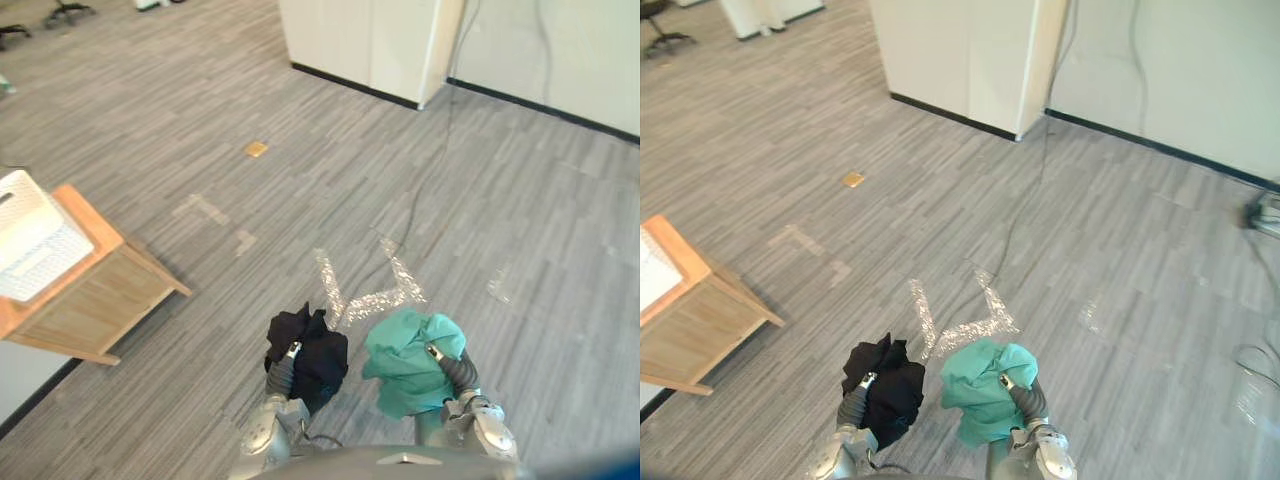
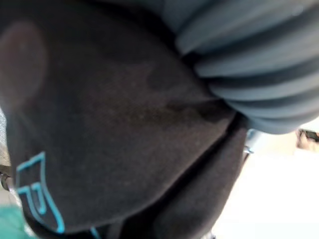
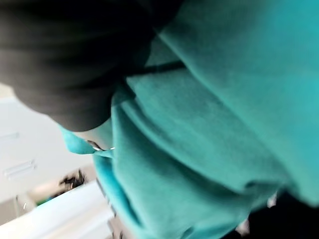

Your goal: Tidy the bed and pick cloth on bed and put in laundry

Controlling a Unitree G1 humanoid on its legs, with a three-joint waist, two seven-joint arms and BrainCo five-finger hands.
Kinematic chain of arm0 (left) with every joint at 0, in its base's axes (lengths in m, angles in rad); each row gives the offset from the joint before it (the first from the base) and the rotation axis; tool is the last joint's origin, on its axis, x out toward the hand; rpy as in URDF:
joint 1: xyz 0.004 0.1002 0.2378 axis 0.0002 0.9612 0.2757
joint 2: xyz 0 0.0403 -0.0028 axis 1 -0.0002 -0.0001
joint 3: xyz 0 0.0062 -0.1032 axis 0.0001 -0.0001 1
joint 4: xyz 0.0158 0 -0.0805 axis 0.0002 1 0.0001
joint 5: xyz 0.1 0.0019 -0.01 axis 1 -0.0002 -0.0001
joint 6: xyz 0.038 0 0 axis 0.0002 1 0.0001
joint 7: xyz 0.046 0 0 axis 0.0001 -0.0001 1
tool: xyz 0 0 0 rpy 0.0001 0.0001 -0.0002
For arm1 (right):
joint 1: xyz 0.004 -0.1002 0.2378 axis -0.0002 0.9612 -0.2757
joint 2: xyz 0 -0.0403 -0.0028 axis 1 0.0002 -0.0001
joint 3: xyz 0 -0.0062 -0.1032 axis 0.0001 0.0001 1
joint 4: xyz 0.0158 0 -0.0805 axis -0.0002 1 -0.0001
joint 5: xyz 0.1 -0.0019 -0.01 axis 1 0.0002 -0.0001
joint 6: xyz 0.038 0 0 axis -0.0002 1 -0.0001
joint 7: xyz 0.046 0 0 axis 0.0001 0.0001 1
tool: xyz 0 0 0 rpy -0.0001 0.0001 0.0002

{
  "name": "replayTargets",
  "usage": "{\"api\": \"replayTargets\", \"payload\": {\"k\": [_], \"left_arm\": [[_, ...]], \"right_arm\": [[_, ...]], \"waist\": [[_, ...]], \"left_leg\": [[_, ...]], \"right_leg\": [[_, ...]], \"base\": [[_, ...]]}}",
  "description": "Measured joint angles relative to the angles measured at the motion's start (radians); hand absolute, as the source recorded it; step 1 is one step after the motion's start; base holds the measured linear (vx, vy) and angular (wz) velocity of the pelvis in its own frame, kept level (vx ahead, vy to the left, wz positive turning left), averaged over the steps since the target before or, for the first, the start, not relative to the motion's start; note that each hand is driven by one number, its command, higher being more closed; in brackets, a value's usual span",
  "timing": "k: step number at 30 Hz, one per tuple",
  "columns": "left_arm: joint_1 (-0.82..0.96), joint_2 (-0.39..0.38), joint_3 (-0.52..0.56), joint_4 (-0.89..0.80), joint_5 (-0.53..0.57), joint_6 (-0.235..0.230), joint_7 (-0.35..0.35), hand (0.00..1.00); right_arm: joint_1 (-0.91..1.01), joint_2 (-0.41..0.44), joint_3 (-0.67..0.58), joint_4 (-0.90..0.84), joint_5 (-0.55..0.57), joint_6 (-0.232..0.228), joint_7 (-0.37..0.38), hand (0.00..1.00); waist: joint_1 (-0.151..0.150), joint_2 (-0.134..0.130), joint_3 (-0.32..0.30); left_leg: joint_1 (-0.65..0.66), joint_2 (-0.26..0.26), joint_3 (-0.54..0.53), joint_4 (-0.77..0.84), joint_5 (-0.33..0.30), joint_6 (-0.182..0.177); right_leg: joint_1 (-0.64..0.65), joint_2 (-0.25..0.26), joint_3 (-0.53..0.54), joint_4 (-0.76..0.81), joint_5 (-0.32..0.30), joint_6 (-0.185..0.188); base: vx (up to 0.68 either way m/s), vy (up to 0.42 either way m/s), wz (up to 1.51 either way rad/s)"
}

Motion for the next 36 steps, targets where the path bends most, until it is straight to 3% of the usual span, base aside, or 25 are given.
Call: {"api": "replayTargets", "payload": {"k": [1, 2, 5, 8, 9, 10, 11, 13, 14, 15, 16, 18, 20, 21, 22, 24, 25, 27, 29, 31, 32, 33, 34, 35, 36], "left_arm": [[0.008, -0.009, 0.017, 0.0, -0.014, 0.0, -0.024, 1.0], [0.017, -0.016, 0.034, -0.007, -0.016, -0.004, -0.047, 1.0], [0.02, -0.016, 0.053, -0.063, -0.002, -0.007, -0.064, 1.0], [0.038, -0.017, 0.048, -0.141, -0.002, -0.014, -0.07, 1.0], [0.036, -0.021, 0.045, -0.16, -0.003, -0.015, -0.068, 1.0], [0.027, -0.03, 0.043, -0.162, -0.003, -0.025, -0.066, 1.0], [0.023, -0.037, 0.042, -0.162, -0.003, -0.027, -0.061, 1.0], [0.014, -0.043, 0.015, -0.16, -0.003, -0.029, -0.048, 1.0], [0.016, -0.043, 0.01, -0.156, -0.003, -0.029, -0.047, 1.0], [0.022, -0.039, 0.008, -0.138, -0.005, -0.028, -0.047, 1.0], [0.021, -0.034, 0.009, -0.105, -0.011, -0.022, -0.049, 1.0], [0.007, -0.036, 0.01, -0.097, -0.013, -0.012, -0.05, 1.0], [0.005, -0.037, 0.012, -0.097, -0.01, -0.009, -0.056, 1.0], [0.004, -0.036, 0.014, -0.097, -0.009, -0.009, -0.061, 1.0], [0.0, -0.032, 0.014, -0.097, -0.001, -0.009, -0.068, 1.0], [-0.003, -0.013, 0.011, -0.097, 0.006, -0.009, -0.068, 1.0], [-0.006, 0.005, 0.008, -0.097, 0.036, -0.011, -0.061, 1.0], [-0.009, 0.026, 0.007, -0.097, 0.038, -0.012, -0.06, 1.0], [-0.031, 0.037, 0.006, -0.094, 0.036, -0.011, -0.06, 1.0], [-0.082, 0.04, 0.004, -0.088, 0.035, -0.004, -0.063, 1.0], [-0.091, 0.039, 0.004, -0.087, 0.036, -0.002, -0.064, 1.0], [-0.107, 0.042, 0.002, -0.087, 0.036, 0.001, -0.067, 1.0], [-0.115, 0.043, 0.002, -0.087, 0.036, 0.007, -0.071, 1.0], [-0.116, 0.044, 0.003, -0.087, 0.035, 0.009, -0.071, 1.0], [-0.1, 0.044, 0.004, -0.072, 0.035, 0.013, -0.071, 1.0]], "right_arm": [[-0.007, -0.004, 0.0, 0.001, 0.004, 0.0, 0.023, 1.0], [-0.017, -0.009, -0.002, 0.001, 0.004, -0.002, 0.048, 1.0], [-0.014, -0.009, -0.004, 0.001, 0.002, -0.01, 0.075, 1.0], [-0.01, -0.009, -0.006, -0.018, 0.001, -0.01, 0.102, 1.0], [-0.009, -0.009, -0.006, -0.031, -0.001, -0.01, 0.109, 1.0], [-0.005, -0.01, -0.004, -0.04, -0.007, -0.01, 0.11, 1.0], [-0.006, -0.011, -0.003, -0.04, -0.013, -0.01, 0.11, 1.0], [-0.005, -0.009, -0.002, -0.032, -0.019, -0.008, 0.106, 1.0], [-0.004, -0.009, 0.0, -0.026, -0.019, -0.008, 0.102, 1.0], [-0.005, 0.001, 0.002, 0.0, -0.019, -0.007, 0.087, 1.0], [-0.004, 0.01, 0.007, 0.011, -0.02, -0.004, 0.067, 1.0], [-0.007, 0.009, 0.008, 0.007, -0.03, -0.004, 0.054, 1.0], [0.009, 0.01, -0.004, 0.003, -0.058, 0.008, 0.024, 1.0], [0.015, 0.01, -0.005, 0.003, -0.058, 0.011, 0.018, 1.0], [0.032, 0.011, -0.003, 0.002, -0.059, 0.012, 0.004, 1.0], [0.055, 0.012, -0.003, 0.003, -0.059, 0.012, -0.005, 1.0], [0.076, 0.011, -0.004, 0.003, -0.059, 0.01, -0.01, 1.0], [0.101, 0.012, -0.003, 0.003, -0.058, 0.005, -0.017, 1.0], [0.127, 0.011, -0.006, 0.005, -0.057, -0.01, -0.022, 1.0], [0.134, 0.011, -0.012, 0.027, -0.055, -0.028, -0.045, 1.0], [0.133, 0.011, -0.014, 0.03, -0.053, -0.032, -0.05, 1.0], [0.132, 0.012, -0.019, 0.03, -0.045, -0.04, -0.057, 1.0], [0.129, 0.012, -0.026, 0.03, -0.036, -0.057, -0.058, 1.0], [0.124, 0.013, -0.027, 0.031, -0.035, -0.062, -0.058, 1.0], [0.109, 0.014, -0.027, 0.044, -0.035, -0.063, -0.056, 1.0]], "waist": [[0.004, 0.004, 0.003], [0.019, 0.011, 0.003], [0.054, -0.01, 0.016], [0.074, -0.017, 0.016], [0.073, -0.019, 0.014], [0.072, -0.023, 0.009], [0.073, -0.023, 0.008], [0.084, -0.019, 0.006], [0.086, -0.013, 0.002], [0.089, -0.035, -0.008], [0.093, -0.067, -0.039], [0.097, -0.083, -0.047], [0.102, -0.083, -0.052], [0.097, -0.083, -0.052], [0.082, -0.086, -0.052], [0.071, -0.091, -0.05], [0.051, -0.09, -0.05], [0.034, -0.101, -0.052], [0.015, -0.111, -0.046], [-0.01, -0.107, -0.019], [-0.011, -0.106, -0.017], [-0.008, -0.113, -0.012], [-0.002, -0.114, -0.01], [0.001, -0.119, -0.006], [0.01, -0.122, 0.003]], "left_leg": [[-0.061, 0.035, 0.021, 0.114, 0.1, -0.017], [-0.168, 0.072, 0.062, 0.295, 0.119, -0.012], [-0.285, 0.043, 0.139, 0.382, 0.071, -0.009], [-0.307, -0.028, 0.292, 0.069, 0.035, -0.009], [-0.303, -0.069, 0.36, -0.118, 0.042, -0.011], [-0.292, -0.115, 0.422, -0.331, 0.098, -0.012], [-0.283, -0.136, 0.447, -0.436, 0.14, -0.01], [-0.275, -0.172, 0.479, -0.64, 0.316, 0.038], [-0.266, -0.169, 0.487, -0.65, 0.345, 0.053], [-0.237, -0.19, 0.505, -0.651, 0.352, 0.183], [-0.229, -0.226, 0.496, -0.651, 0.322, 0.181], [-0.224, -0.247, 0.491, -0.634, 0.276, 0.185], [-0.168, -0.267, 0.459, -0.599, 0.202, 0.191], [-0.147, -0.27, 0.441, -0.594, 0.184, 0.189], [-0.088, -0.279, 0.393, -0.597, 0.151, 0.177], [-0.027, -0.283, 0.345, -0.604, 0.124, 0.155], [0.011, -0.283, 0.301, -0.606, 0.11, 0.143], [0.054, -0.284, 0.239, -0.605, 0.095, 0.135], [0.083, -0.282, 0.164, -0.598, 0.093, 0.13], [0.122, -0.254, 0.047, -0.562, 0.068, 0.088], [0.129, -0.246, 0.026, -0.555, 0.059, 0.076], [0.136, -0.234, 0.0, -0.542, 0.039, 0.059], [0.141, -0.215, -0.012, -0.516, -0.012, 0.07], [0.146, -0.206, -0.013, -0.504, -0.039, 0.076], [0.157, -0.188, -0.02, -0.479, -0.07, 0.052]], "right_leg": [[0.047, 0.018, -0.018, -0.042, -0.013, -0.01], [0.141, 0.042, -0.057, -0.133, -0.019, -0.018], [0.288, 0.042, -0.111, -0.259, -0.02, -0.019], [0.419, 0.042, -0.202, -0.382, -0.01, -0.009], [0.451, 0.042, -0.243, -0.409, -0.009, -0.009], [0.481, 0.042, -0.283, -0.428, -0.011, 0.0], [0.491, 0.042, -0.301, -0.433, -0.014, 0.009], [0.543, 0.06, -0.338, -0.434, -0.045, 0.066], [0.566, 0.066, -0.342, -0.433, -0.058, 0.085], [0.609, 0.052, -0.347, -0.429, -0.09, 0.111], [0.612, 0.019, -0.353, -0.415, -0.095, 0.122], [0.598, -0.02, -0.334, -0.353, -0.088, 0.137], [0.572, -0.085, -0.296, -0.131, -0.051, 0.19], [0.546, -0.11, -0.289, -0.03, -0.027, 0.185], [0.443, -0.171, -0.228, 0.269, 0.057, 0.13], [0.338, -0.186, -0.162, 0.501, 0.038, 0.118], [0.265, -0.179, -0.135, 0.576, 0.006, 0.104], [0.166, -0.154, -0.096, 0.553, -0.047, 0.105], [0.098, -0.116, -0.06, 0.426, -0.094, 0.103], [0.092, -0.039, 0.03, 0.125, -0.093, 0.094], [0.093, -0.024, 0.053, 0.041, -0.071, 0.096], [0.097, -0.012, 0.084, -0.125, -0.006, 0.101], [0.095, -0.007, 0.091, -0.266, 0.059, 0.117], [0.089, -0.006, 0.092, -0.314, 0.1, 0.115], [0.085, 0.001, 0.089, -0.333, 0.194, 0.117]], "base": [[0.5, -0.329, 0.66], [0.41, -0.248, 0.61], [0.4, -0.201, 0.53], [0.37, -0.129, 0.63], [0.48, -0.053, 0.87], [0.41, -0.036, 0.89], [0.34, 0.007, 0.83], [0.41, 0.07, 0.67], [0.5, 0.113, 0.44], [0.53, 0.102, 0.39], [0.45, 0.079, 0.36], [0.44, 0.096, 0.2], [0.42, 0.117, 0.29], [0.44, 0.132, 0.69], [0.35, 0.103, 0.69], [0.46, 0.103, 0.86], [0.5, 0.049, 1.09], [0.42, -0.011, 1.07], [0.35, -0.068, 1.23], [0.36, -0.145, 1.6], [0.35, -0.188, 1.38], [0.41, -0.278, 1.14], [0.42, -0.303, 1.01], [0.41, -0.356, 0.64], [0.36, -0.339, 0.29]]}}
